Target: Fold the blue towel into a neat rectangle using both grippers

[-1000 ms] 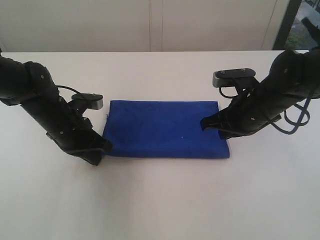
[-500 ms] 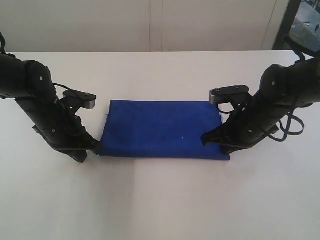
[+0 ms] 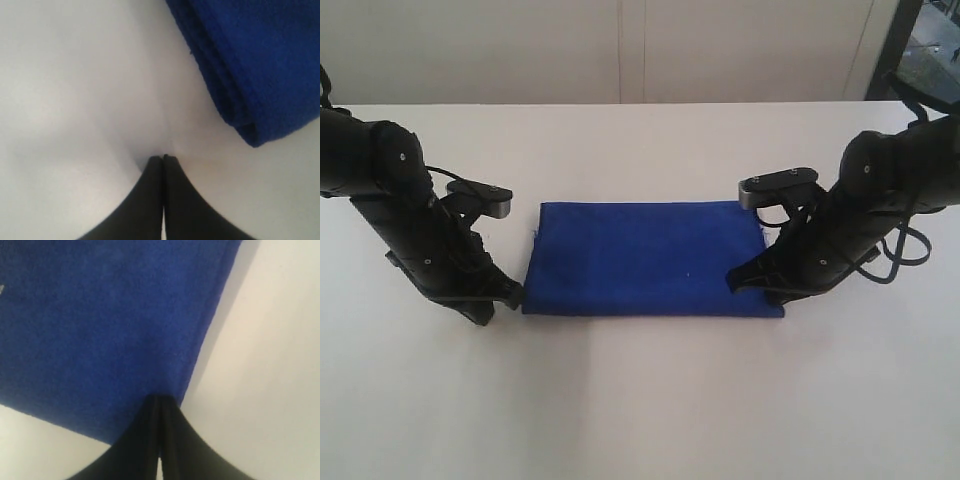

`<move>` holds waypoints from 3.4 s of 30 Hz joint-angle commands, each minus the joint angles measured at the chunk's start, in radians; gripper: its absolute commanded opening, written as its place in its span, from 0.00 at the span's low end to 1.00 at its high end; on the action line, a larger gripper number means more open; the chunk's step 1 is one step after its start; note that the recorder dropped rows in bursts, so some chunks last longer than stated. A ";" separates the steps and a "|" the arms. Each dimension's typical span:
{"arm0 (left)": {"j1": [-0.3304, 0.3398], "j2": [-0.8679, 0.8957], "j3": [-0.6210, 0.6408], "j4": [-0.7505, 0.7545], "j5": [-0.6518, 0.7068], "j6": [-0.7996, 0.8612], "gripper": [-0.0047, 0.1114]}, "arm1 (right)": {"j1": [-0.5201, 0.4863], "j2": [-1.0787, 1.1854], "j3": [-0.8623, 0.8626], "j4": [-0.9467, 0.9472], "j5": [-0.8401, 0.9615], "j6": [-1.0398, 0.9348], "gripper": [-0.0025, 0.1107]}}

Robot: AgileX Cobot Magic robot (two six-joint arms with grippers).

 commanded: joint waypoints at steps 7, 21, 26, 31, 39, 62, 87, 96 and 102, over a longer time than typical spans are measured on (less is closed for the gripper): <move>-0.004 -0.041 0.012 0.024 0.014 -0.039 0.04 | -0.001 -0.124 0.004 0.036 0.014 0.016 0.02; 0.006 -0.278 0.099 0.021 0.050 -0.140 0.04 | -0.051 -0.349 0.128 0.058 0.029 0.033 0.02; 0.092 -0.365 0.133 0.015 0.099 -0.153 0.04 | -0.122 -0.423 0.154 0.069 0.058 0.033 0.02; 0.182 -0.456 0.133 0.015 0.195 -0.130 0.04 | -0.164 -0.487 0.156 0.074 0.113 0.035 0.02; 0.194 -0.669 0.200 -0.001 0.193 -0.128 0.04 | -0.164 -0.645 0.156 0.072 0.138 0.058 0.02; 0.194 -1.427 0.394 -0.047 0.227 -0.106 0.04 | -0.164 -1.505 0.156 -0.045 0.356 0.049 0.02; 0.194 -1.558 0.396 -0.017 0.188 -0.035 0.04 | -0.164 -1.699 0.527 -0.057 -0.033 0.049 0.02; 0.194 -1.558 0.396 -0.017 0.188 -0.035 0.04 | -0.164 -1.699 0.527 -0.057 -0.034 0.049 0.02; 0.194 -1.558 0.396 -0.017 0.188 -0.035 0.04 | -0.164 -1.699 0.527 -0.057 -0.034 0.049 0.02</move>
